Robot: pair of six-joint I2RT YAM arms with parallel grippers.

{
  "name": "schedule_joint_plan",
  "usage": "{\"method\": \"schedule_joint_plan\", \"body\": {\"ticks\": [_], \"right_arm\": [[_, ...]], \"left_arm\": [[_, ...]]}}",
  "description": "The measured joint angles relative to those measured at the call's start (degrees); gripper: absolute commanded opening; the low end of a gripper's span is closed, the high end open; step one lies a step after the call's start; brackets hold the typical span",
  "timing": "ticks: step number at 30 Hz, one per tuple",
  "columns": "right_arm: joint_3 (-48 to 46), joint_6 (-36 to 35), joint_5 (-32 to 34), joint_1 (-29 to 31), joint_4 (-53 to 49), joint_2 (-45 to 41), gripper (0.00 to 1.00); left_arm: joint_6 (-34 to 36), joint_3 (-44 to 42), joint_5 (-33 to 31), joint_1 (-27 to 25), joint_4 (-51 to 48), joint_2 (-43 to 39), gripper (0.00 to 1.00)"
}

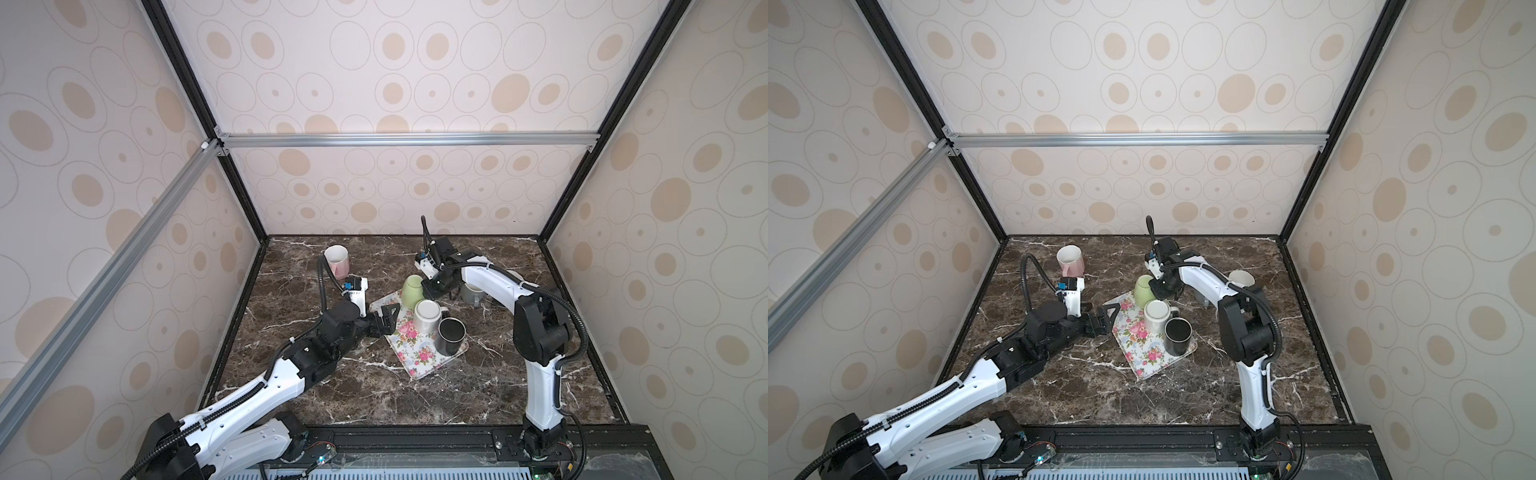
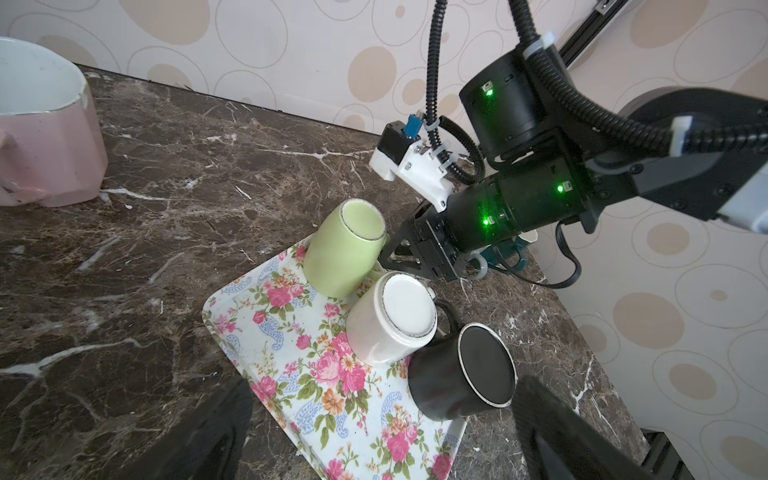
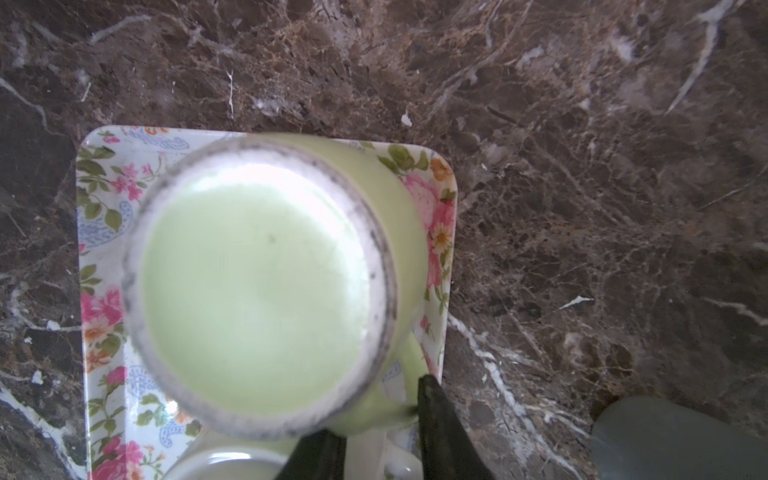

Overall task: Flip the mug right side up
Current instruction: 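Lift the light-green mug with the right gripper while the left gripper approaches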

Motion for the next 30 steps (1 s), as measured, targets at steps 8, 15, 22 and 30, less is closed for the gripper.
{"method": "schedule_joint_plan", "body": {"ticks": [8, 15, 22, 30], "right_arm": [[0.8, -2.2, 1.8, 0.4, -0.7, 0.3, 0.19], [1.6, -2.1, 1.6, 0.4, -0.7, 0.7, 0.03], [1.6, -1.0, -1.7, 0.4, 0.4, 0.7, 0.0], [1.6, 1.2, -4.4, 0.4, 1.1, 0.6, 0.0]], "left_arm": [[0.2, 0.8, 0.0, 0.0, -0.1, 2.1, 0.98], [0.2, 1.7, 0.3, 0.0, 0.0, 4.2, 0.98], [0.2, 2.5, 0.8, 0.0, 0.5, 5.5, 0.98], [0.2, 2.5, 1.4, 0.0, 1.0, 6.1, 0.98]]}}
